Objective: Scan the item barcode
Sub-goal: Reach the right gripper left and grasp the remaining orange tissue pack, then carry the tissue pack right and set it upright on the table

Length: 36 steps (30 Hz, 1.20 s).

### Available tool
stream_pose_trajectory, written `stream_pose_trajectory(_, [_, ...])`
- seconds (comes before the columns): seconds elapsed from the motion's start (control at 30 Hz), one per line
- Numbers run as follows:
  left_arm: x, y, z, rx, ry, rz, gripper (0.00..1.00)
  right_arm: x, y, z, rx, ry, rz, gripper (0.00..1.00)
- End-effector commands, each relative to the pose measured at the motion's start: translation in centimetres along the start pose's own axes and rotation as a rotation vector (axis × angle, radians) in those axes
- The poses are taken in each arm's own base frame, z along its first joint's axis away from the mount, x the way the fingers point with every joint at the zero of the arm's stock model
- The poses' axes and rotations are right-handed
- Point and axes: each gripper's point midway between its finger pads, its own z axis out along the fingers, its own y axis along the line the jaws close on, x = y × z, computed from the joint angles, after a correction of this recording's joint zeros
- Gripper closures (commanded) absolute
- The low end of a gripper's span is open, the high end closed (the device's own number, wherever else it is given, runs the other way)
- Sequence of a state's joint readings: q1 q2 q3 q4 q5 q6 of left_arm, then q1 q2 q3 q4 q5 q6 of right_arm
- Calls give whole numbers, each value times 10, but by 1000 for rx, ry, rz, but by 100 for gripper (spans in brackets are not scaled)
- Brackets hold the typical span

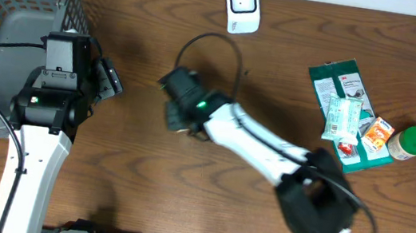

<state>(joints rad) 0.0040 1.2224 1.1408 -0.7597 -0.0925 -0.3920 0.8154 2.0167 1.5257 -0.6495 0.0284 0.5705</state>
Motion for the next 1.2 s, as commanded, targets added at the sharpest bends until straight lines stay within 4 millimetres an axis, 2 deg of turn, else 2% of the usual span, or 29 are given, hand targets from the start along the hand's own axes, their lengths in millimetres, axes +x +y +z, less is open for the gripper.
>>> stream_pose_trajectory(0.0, [-1, 4, 0, -16, -3, 3, 17, -25, -39, -43, 79, -58, -91, 79])
stream_pose_trajectory(0.2, [-1, 4, 0, -16, -3, 3, 17, -11, -125, -59, 336, 58, -69, 78])
stream_pose_trajectory(0.3, [-1, 4, 0, -16, -3, 3, 17, -6, -146, -62, 382, 91, -41, 78])
stream_pose_trajectory(0.37, [-1, 4, 0, -16, -3, 3, 17, -5, -151, -61, 381, 97, -20, 78])
stream_pose_trajectory(0.63, [-1, 4, 0, -16, -3, 3, 17, 4, -167, -50, 444, 94, -27, 76])
stream_pose_trajectory(0.77, [-1, 4, 0, -16, -3, 3, 17, 14, -170, -36, 437, 94, -28, 75])
stream_pose_trajectory(0.87, [-1, 4, 0, -16, -3, 3, 17, 27, -164, -22, 377, 117, -20, 72])
stream_pose_trajectory(1.03, [-1, 4, 0, -16, -3, 3, 17, 41, -137, -1, 204, 136, -8, 71])
stream_pose_trajectory(1.1, [-1, 4, 0, -16, -3, 3, 17, 46, -127, 5, 152, 143, -7, 48])
stream_pose_trajectory(1.13, [-1, 4, 0, -16, -3, 3, 17, 47, -124, 6, 139, 145, -9, 41])
stream_pose_trajectory(1.17, [-1, 4, 0, -16, -3, 3, 17, 48, -121, 6, 125, 150, -10, 38])
